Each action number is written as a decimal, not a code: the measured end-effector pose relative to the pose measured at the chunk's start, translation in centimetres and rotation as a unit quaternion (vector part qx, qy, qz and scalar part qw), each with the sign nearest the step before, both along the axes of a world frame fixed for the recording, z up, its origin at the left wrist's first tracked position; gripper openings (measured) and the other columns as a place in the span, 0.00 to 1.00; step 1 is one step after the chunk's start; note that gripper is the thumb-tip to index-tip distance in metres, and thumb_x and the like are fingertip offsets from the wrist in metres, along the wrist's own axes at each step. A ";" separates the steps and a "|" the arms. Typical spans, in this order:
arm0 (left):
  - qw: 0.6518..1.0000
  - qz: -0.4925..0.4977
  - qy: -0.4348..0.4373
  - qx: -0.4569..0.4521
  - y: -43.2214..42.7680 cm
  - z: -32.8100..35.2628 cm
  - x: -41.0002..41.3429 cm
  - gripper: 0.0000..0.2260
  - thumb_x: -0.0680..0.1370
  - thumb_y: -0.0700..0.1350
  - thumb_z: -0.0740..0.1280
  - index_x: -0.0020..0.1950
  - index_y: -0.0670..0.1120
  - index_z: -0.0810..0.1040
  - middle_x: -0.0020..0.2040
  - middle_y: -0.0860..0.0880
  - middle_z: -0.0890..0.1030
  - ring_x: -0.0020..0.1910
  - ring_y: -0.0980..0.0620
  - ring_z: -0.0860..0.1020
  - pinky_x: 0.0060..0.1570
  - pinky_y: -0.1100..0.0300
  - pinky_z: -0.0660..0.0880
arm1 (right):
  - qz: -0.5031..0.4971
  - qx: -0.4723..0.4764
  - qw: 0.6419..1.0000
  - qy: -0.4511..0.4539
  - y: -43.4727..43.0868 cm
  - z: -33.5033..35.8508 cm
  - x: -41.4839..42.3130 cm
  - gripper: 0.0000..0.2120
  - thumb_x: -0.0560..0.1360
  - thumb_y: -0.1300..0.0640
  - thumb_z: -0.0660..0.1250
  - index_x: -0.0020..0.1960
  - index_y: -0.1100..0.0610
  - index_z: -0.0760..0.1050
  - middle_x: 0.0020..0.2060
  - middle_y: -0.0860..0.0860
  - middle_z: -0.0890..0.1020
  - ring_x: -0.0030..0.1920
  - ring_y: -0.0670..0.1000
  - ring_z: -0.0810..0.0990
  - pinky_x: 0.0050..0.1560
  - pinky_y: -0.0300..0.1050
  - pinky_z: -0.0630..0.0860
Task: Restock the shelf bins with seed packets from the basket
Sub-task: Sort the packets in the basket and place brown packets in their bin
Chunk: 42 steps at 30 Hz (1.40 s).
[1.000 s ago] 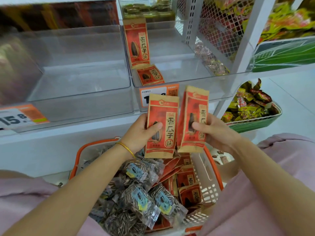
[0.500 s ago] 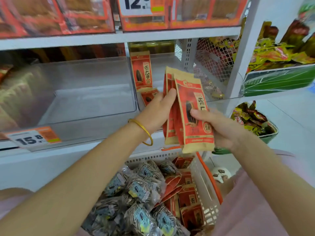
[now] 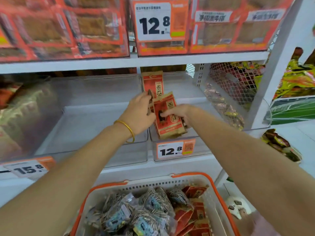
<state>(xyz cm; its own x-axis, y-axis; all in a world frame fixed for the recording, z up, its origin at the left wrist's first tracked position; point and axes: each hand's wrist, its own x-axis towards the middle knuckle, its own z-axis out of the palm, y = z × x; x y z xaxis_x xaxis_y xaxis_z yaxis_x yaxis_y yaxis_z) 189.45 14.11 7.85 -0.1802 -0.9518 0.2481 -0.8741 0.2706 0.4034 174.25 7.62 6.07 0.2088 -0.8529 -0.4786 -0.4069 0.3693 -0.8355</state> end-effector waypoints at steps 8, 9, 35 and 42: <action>1.000 0.018 0.003 0.004 0.6 0.0 0.5 0.29 0.75 0.46 0.60 0.74 0.41 0.59 0.74 0.44 0.59 0.74 0.47 0.56 0.72 0.57 0.53 | 0.000 -0.038 0.999 -0.016 -1.3 -2.4 -0.1 0.36 0.63 0.54 0.79 0.62 0.58 0.61 0.55 0.56 0.79 0.54 0.56 0.80 0.57 0.56 0.77; 1.000 0.019 0.002 0.002 0.5 0.0 0.5 0.29 0.75 0.46 0.60 0.74 0.41 0.60 0.74 0.44 0.60 0.74 0.48 0.56 0.72 0.57 0.54 | 0.004 -0.033 0.999 -0.020 -1.3 -2.4 -0.3 0.35 0.64 0.57 0.79 0.61 0.56 0.59 0.54 0.56 0.79 0.52 0.56 0.80 0.54 0.56 0.78; 0.998 0.023 -0.030 -0.049 0.2 -0.2 0.8 0.24 0.74 0.45 0.63 0.69 0.43 0.66 0.69 0.46 0.66 0.68 0.49 0.62 0.65 0.60 0.62 | 0.005 -0.229 0.973 -0.012 -4.8 -4.2 3.0 0.52 0.63 0.66 0.78 0.75 0.53 0.47 0.60 0.49 0.72 0.61 0.49 0.70 0.64 0.48 0.67; 0.998 0.024 -0.038 -0.054 0.3 -0.2 0.8 0.23 0.75 0.45 0.62 0.69 0.43 0.65 0.69 0.46 0.65 0.68 0.49 0.62 0.64 0.61 0.62 | -0.050 -0.211 0.976 -0.024 -5.2 -4.6 3.7 0.54 0.62 0.68 0.77 0.76 0.54 0.46 0.63 0.53 0.72 0.64 0.53 0.70 0.67 0.54 0.68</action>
